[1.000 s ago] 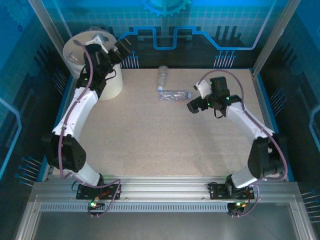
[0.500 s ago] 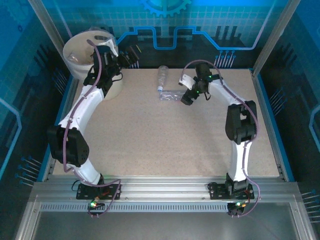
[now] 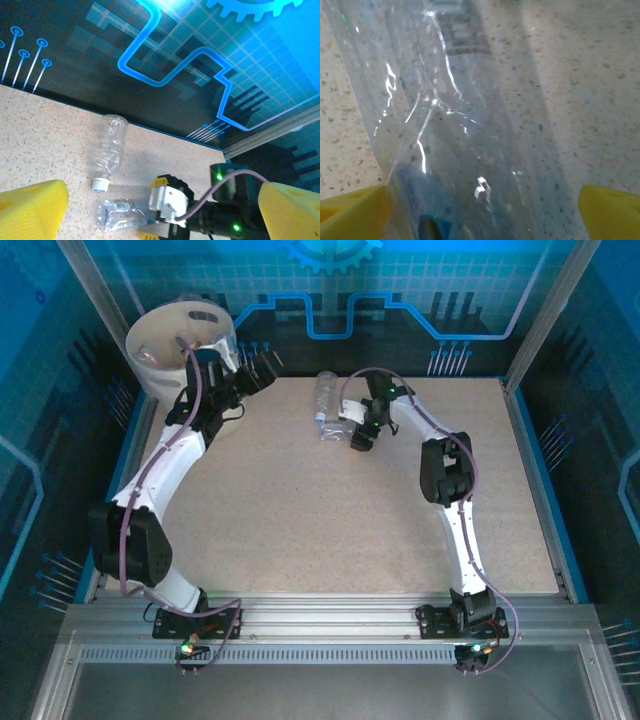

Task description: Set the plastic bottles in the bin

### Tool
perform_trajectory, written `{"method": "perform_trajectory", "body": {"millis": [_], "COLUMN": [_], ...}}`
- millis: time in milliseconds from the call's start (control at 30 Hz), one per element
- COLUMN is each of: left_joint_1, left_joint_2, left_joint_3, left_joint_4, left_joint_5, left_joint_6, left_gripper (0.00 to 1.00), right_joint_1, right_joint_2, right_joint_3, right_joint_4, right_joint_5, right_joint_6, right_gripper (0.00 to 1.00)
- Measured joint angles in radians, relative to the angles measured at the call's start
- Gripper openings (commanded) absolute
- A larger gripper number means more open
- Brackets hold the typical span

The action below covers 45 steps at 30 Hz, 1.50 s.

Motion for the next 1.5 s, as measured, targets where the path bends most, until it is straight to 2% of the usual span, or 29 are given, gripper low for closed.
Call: {"method": "perform_trajectory", "body": {"millis": [200, 433, 567, 733, 867, 967, 1133, 1400, 1500], "left_joint_1": [0.000, -0.001, -0.002, -0.013, -0.034, -0.052, -0.105, -0.202, -0.218], "left_joint_2": [-0.051, -0.063, -0.064, -0.085, -0.127, -0.149, -0.171, -0.177, -0.177], "left_joint_3": [-0.031, -0.076, -0.098, -0.137, -0.209, -0.248, -0.283, -0.295, -0.295], "left_joint_4": [-0.006, -0.008, -0.010, -0.006, 0.006, 0.020, 0.069, 0.108, 0.112], "left_joint_5": [0.025, 0.048, 0.068, 0.098, 0.154, 0.191, 0.269, 0.349, 0.356], "left_joint_6": [0.002, 0.001, 0.000, 0.001, 0.003, 0.009, 0.042, 0.084, 0.083], "left_gripper": [0.99, 0.99, 0.99, 0.99, 0.99, 0.99, 0.99, 0.99, 0.99], "right_joint_1": [0.005, 0.005, 0.005, 0.006, 0.009, 0.012, 0.012, 0.014, 0.026], "right_joint_2": [0.016, -0.060, -0.128, -0.256, -0.444, -0.576, -0.791, -0.949, -0.985], "right_joint_3": [0.031, -0.114, -0.217, -0.343, -0.531, -0.642, -0.824, -1.067, -1.130], "right_joint_4": [-0.048, -0.013, -0.009, 0.024, 0.123, 0.188, 0.340, 0.587, 0.652], "right_joint_5": [0.002, -0.013, -0.031, -0.047, -0.061, -0.069, -0.163, -0.362, -0.429], "right_joint_6": [-0.038, -0.022, 0.010, 0.127, 0.274, 0.406, 0.708, 1.150, 1.262], "right_gripper": [0.73, 0.59, 0.53, 0.51, 0.47, 0.48, 0.47, 0.47, 0.48]}}
